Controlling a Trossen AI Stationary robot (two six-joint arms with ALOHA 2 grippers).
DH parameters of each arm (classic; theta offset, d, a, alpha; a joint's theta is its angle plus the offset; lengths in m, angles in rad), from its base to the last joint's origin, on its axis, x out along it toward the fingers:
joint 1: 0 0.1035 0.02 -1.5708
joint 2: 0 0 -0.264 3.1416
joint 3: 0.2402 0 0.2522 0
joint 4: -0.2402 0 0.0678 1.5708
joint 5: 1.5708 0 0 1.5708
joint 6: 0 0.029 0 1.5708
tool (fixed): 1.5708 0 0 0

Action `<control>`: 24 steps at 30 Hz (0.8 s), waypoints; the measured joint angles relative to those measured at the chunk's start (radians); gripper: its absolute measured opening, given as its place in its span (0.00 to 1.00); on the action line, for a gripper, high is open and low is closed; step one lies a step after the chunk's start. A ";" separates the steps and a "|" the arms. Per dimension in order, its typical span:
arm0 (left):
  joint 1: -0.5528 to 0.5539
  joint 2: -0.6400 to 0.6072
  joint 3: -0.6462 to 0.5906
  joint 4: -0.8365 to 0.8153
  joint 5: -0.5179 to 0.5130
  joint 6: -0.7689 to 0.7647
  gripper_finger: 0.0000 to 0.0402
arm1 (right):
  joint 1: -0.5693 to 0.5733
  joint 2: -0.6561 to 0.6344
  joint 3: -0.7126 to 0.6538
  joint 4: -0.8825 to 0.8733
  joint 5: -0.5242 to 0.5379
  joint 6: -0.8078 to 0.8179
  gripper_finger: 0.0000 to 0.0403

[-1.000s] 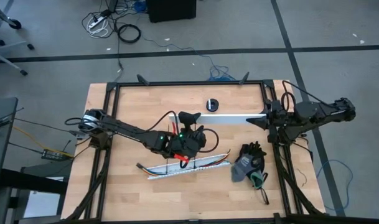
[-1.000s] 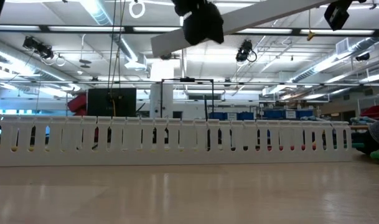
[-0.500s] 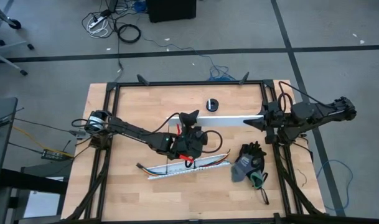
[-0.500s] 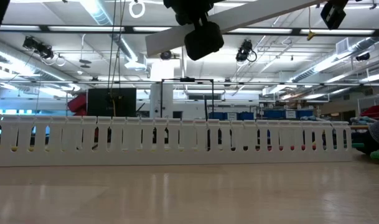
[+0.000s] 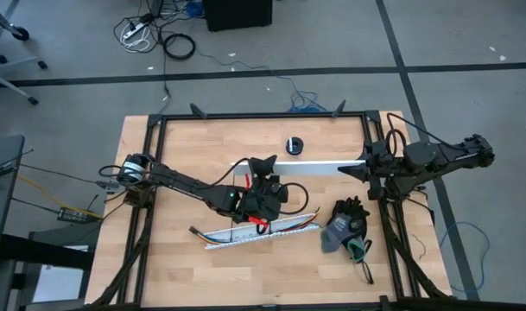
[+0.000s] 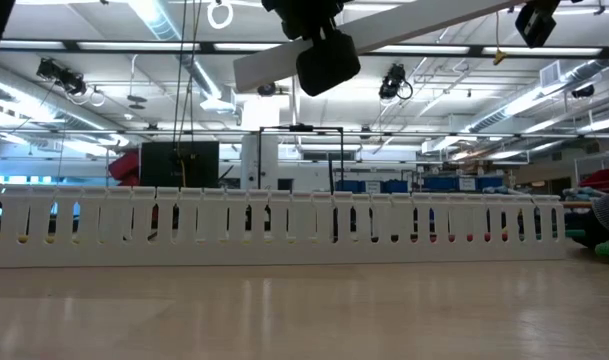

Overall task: Ziptie cables
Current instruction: Close the white cable duct

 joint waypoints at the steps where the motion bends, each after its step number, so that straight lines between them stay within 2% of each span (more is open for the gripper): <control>1: 0.001 0.000 0.000 0.000 0.000 -0.001 0.69 | 0.000 0.000 0.000 0.000 0.000 0.002 0.00; 14: 0.007 0.000 0.000 0.000 0.000 -0.005 0.62 | 0.000 0.000 0.000 -0.021 -0.027 -0.004 0.00; 24: 0.007 0.000 0.000 0.000 0.000 -0.005 0.62 | 0.000 0.000 0.000 -0.022 -0.025 -0.128 0.00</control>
